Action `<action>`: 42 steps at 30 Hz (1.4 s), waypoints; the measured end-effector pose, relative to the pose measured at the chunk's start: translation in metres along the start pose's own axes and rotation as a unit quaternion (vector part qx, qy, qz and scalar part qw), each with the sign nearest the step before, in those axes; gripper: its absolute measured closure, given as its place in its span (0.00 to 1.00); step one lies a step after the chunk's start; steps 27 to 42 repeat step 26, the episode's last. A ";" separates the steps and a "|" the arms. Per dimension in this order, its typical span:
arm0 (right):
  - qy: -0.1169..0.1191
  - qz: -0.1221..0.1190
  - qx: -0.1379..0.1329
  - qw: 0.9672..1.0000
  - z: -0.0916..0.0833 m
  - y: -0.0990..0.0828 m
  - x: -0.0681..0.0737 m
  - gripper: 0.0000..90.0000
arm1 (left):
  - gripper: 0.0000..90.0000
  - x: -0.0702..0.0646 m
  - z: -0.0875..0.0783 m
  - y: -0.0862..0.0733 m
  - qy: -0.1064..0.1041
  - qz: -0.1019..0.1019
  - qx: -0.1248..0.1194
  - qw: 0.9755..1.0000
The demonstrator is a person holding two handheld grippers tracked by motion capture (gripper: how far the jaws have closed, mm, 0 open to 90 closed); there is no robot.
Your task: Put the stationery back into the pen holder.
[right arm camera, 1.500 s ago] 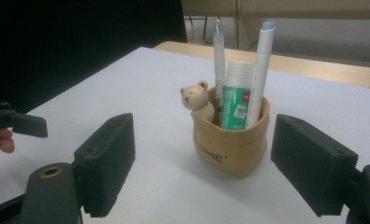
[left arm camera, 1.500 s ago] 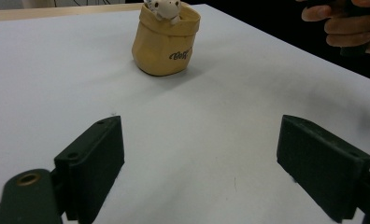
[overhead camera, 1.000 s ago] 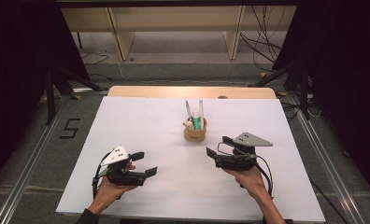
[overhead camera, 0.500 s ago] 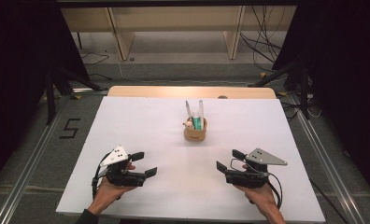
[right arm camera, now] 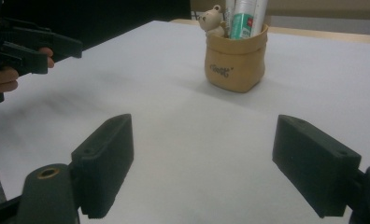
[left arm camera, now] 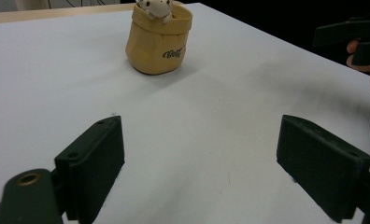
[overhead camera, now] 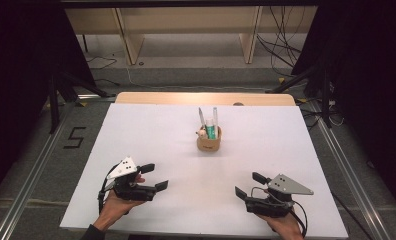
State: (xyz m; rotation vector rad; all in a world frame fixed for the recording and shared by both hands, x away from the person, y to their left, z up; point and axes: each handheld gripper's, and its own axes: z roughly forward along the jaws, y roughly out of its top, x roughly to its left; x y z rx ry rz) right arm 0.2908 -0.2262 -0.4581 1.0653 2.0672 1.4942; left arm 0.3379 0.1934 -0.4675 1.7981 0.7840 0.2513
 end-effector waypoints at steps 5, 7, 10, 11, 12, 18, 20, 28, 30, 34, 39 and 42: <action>-0.004 0.004 -0.005 1.000 -0.004 -0.003 -0.002 0.23 | 0.16 0.000 0.001 0.000 -0.001 0.002 0.002 1.000; -0.005 0.005 -0.007 1.000 -0.005 -0.003 -0.003 0.23 | 0.16 0.000 0.001 0.000 -0.001 0.002 0.003 1.000; -0.007 0.005 -0.008 1.000 -0.005 -0.003 -0.004 0.23 | 0.16 0.000 0.001 0.000 -0.001 0.002 0.002 1.000; -0.007 0.005 -0.006 1.000 -0.005 -0.003 -0.004 0.23 | 0.16 -0.001 0.001 0.000 -0.001 0.002 0.002 1.000; -0.008 0.004 -0.006 1.000 -0.005 -0.003 -0.003 0.23 | 0.16 -0.001 0.001 0.000 -0.001 0.002 0.002 1.000; -0.008 0.002 -0.004 1.000 -0.004 -0.003 -0.003 0.24 | 0.16 0.000 0.001 -0.001 -0.001 0.003 0.003 1.000; -0.008 0.002 -0.004 1.000 -0.004 -0.003 -0.003 0.24 | 0.16 0.000 0.002 -0.001 -0.001 0.003 0.003 1.000; -0.008 0.001 -0.005 1.000 -0.004 -0.003 -0.003 0.24 | 0.16 0.000 0.002 0.000 -0.001 0.003 0.004 1.000; -0.008 0.001 -0.005 1.000 -0.004 -0.003 -0.003 0.24 | 0.16 0.000 0.002 0.000 -0.001 0.003 0.004 1.000; -0.008 0.001 -0.005 1.000 -0.004 -0.003 -0.003 0.24 | 0.16 0.000 0.002 0.000 -0.001 0.003 0.004 1.000; -0.008 0.001 -0.005 1.000 -0.004 -0.003 -0.003 0.24 | 0.16 0.000 0.002 0.000 -0.001 0.003 0.004 1.000; -0.008 0.001 -0.005 1.000 -0.004 -0.003 -0.003 0.24 | 0.16 0.000 0.002 0.000 -0.001 0.003 0.004 1.000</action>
